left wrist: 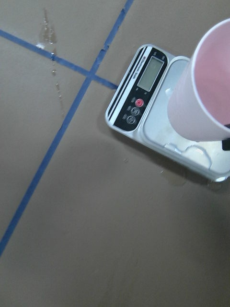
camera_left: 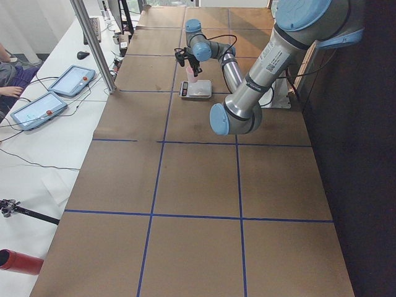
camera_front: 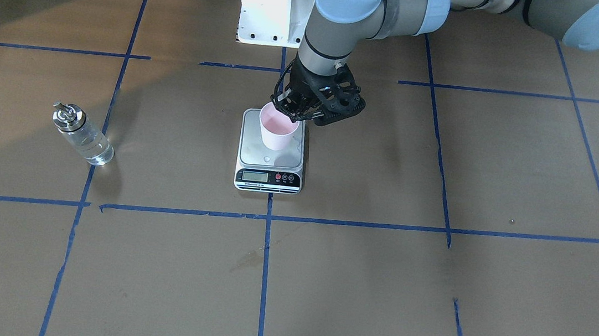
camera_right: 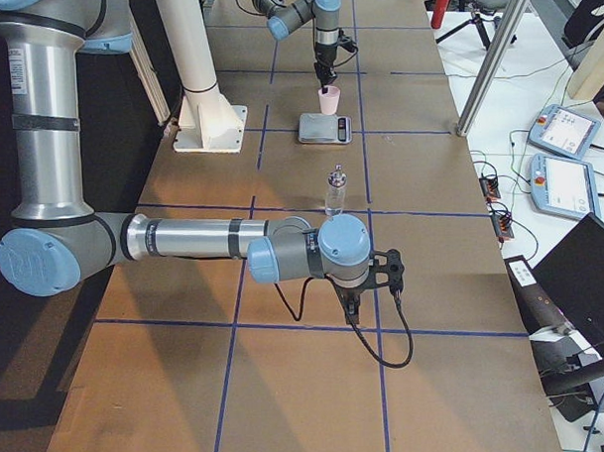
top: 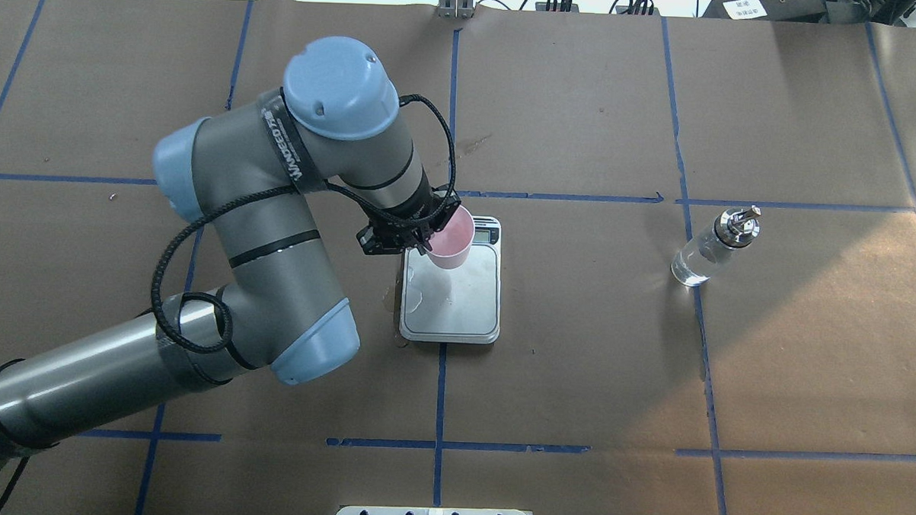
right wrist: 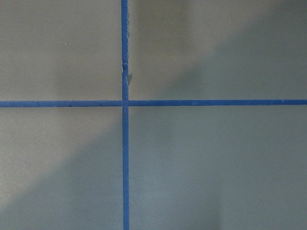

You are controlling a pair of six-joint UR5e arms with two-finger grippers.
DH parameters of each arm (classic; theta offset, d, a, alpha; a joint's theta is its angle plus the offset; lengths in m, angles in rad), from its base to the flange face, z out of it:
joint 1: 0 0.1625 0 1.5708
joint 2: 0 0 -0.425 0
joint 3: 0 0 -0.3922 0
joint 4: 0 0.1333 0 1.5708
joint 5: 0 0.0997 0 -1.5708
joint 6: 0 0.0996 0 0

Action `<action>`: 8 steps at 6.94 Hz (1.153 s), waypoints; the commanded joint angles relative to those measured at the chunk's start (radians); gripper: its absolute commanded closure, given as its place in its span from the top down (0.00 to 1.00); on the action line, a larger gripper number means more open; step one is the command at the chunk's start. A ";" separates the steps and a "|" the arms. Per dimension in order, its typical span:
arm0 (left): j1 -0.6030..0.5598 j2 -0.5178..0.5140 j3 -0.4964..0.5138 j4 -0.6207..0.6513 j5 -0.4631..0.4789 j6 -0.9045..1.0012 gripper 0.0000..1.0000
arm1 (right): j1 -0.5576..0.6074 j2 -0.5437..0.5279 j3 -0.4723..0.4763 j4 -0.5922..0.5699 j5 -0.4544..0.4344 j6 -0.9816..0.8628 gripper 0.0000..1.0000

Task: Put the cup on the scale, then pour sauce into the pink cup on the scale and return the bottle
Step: 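Carry the pink cup over the scale and lower it onto the platform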

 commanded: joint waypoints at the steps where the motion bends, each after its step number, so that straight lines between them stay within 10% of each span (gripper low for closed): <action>1: 0.048 -0.003 0.066 -0.067 0.043 -0.008 0.00 | -0.001 -0.007 0.011 -0.001 0.004 0.006 1.00; 5: 0.048 0.005 0.051 -0.058 0.041 -0.004 0.00 | -0.001 -0.007 0.016 0.001 0.002 0.006 1.00; 7: 0.048 0.016 0.048 -0.057 0.040 0.006 0.45 | 0.001 -0.010 0.016 0.004 0.004 0.006 1.00; 8: 0.048 0.022 0.045 -0.057 0.040 0.049 0.99 | -0.001 -0.010 0.017 0.007 0.004 0.006 1.00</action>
